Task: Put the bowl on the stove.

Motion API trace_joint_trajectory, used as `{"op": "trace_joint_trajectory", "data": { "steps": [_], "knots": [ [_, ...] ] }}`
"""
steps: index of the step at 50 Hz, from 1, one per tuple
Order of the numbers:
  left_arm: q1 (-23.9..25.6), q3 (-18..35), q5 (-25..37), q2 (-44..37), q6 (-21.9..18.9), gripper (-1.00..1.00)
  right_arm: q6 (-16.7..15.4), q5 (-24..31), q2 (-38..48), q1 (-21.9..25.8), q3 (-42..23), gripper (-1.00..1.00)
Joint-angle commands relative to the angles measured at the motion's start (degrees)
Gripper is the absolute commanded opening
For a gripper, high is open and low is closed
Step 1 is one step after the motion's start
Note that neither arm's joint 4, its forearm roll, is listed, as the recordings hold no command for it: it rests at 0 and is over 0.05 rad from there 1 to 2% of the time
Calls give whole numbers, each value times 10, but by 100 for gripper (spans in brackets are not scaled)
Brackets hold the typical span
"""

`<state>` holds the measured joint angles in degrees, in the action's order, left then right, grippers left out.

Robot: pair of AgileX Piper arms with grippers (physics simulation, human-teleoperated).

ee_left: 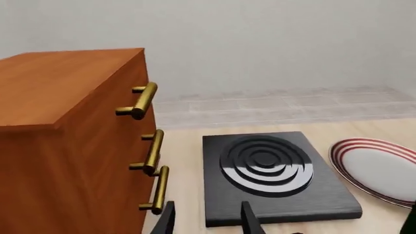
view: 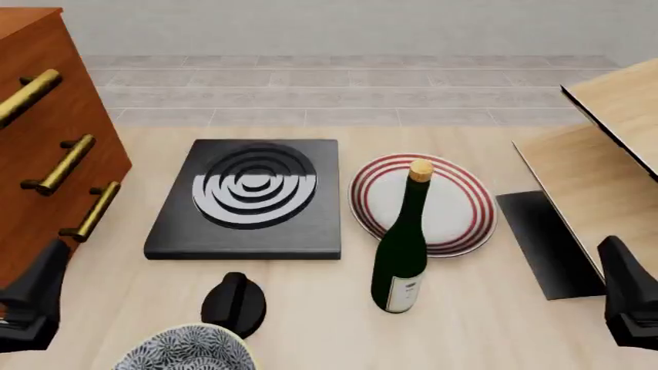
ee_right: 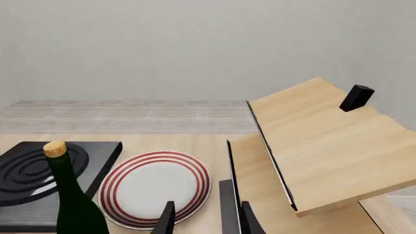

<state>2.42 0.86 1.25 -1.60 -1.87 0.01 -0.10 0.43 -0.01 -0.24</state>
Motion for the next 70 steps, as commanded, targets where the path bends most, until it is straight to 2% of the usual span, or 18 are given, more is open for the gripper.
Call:
{"op": "trace_joint_trajectory", "data": {
  "steps": [1, 9, 11, 18, 20, 26, 32, 35, 47, 49, 51, 54, 70],
  "knots": [
    [35, 21, 57, 15, -13, 100, 0, 0, 0, 0, 0, 100],
    [54, 48, 103, 16, -12, 100, 0, 0, 0, 0, 0, 100],
    [53, 57, 136, 16, -23, 100, 0, 0, 0, 0, 0, 100],
    [65, 79, 159, 16, -10, 100, 0, 0, 0, 0, 0, 100],
    [58, 87, 182, 16, -11, 100, 0, 0, 0, 0, 0, 100],
    [88, 126, 236, 16, 1, 100, 1, 14, -1, 2, -12, 100],
    [96, 137, 263, 16, 1, 100, 1, 13, -3, 2, -10, 100],
    [110, 137, 278, 16, 14, 100, 1, 14, -3, 2, -11, 100],
    [130, 162, 350, 16, -19, 100, 1, 15, -4, 2, -11, 100],
    [123, 160, 356, 16, -35, 100, 1, 14, -1, 2, -13, 100],
    [141, 161, 369, 16, -31, 100, 1, 13, -3, 2, -10, 100],
    [148, 150, 381, 15, -45, 100, 1, 13, -3, 2, -9, 100],
    [178, 145, 405, 13, -61, 100, 1, 14, -2, 2, -12, 100]
  ]
}}
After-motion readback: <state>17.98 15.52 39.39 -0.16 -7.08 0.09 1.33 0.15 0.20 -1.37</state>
